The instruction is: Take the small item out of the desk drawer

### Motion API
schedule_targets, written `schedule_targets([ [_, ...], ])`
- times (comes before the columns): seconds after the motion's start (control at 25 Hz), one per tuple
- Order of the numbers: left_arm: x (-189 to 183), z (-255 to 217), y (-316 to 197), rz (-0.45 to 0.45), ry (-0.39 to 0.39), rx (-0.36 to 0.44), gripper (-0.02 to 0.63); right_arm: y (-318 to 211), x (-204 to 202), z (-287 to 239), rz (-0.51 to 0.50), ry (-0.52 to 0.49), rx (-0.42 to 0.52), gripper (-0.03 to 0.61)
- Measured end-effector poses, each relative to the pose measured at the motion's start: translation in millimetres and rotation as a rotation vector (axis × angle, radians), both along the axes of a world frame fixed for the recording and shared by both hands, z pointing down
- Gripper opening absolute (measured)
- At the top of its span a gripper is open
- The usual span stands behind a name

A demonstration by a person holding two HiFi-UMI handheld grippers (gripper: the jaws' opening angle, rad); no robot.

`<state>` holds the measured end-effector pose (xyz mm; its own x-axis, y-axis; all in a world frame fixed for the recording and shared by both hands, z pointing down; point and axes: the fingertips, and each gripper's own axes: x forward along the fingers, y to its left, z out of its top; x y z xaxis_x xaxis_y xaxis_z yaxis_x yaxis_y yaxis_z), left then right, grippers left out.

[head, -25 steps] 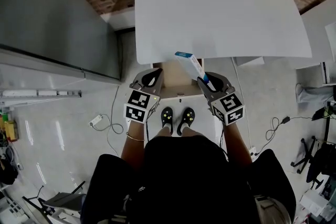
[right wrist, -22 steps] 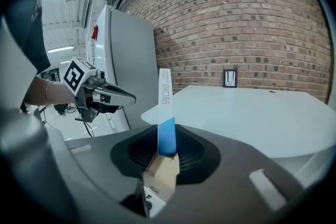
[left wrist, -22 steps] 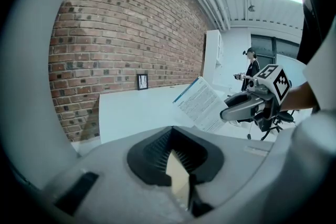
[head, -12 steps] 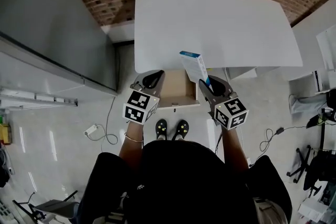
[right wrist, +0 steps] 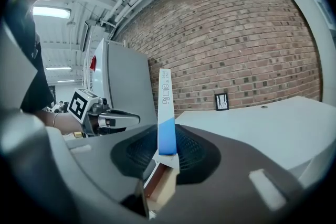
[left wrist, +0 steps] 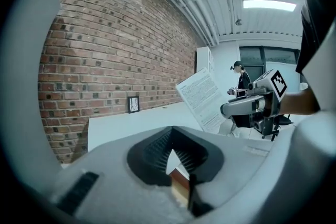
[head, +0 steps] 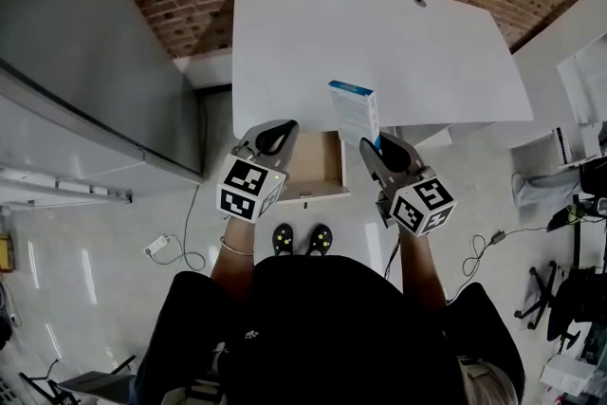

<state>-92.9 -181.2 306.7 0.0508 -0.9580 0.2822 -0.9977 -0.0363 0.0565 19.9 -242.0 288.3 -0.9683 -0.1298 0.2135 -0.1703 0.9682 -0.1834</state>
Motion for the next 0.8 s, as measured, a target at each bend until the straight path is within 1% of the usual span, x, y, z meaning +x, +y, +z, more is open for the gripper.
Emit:
schedule_targets([
  [0.28,5.4,-0.1,-4.7,0.015,0.002,0.005,-0.003,-4.1,4.7,-6.6,0.017,-0.025,-0.003,0.106],
  [0.8,4.3,-1.9,-7.5,0.012,-0.003,0.006,-0.003,-6.1,6.8,-6.3,0.027,-0.029,-0.019,0.106],
])
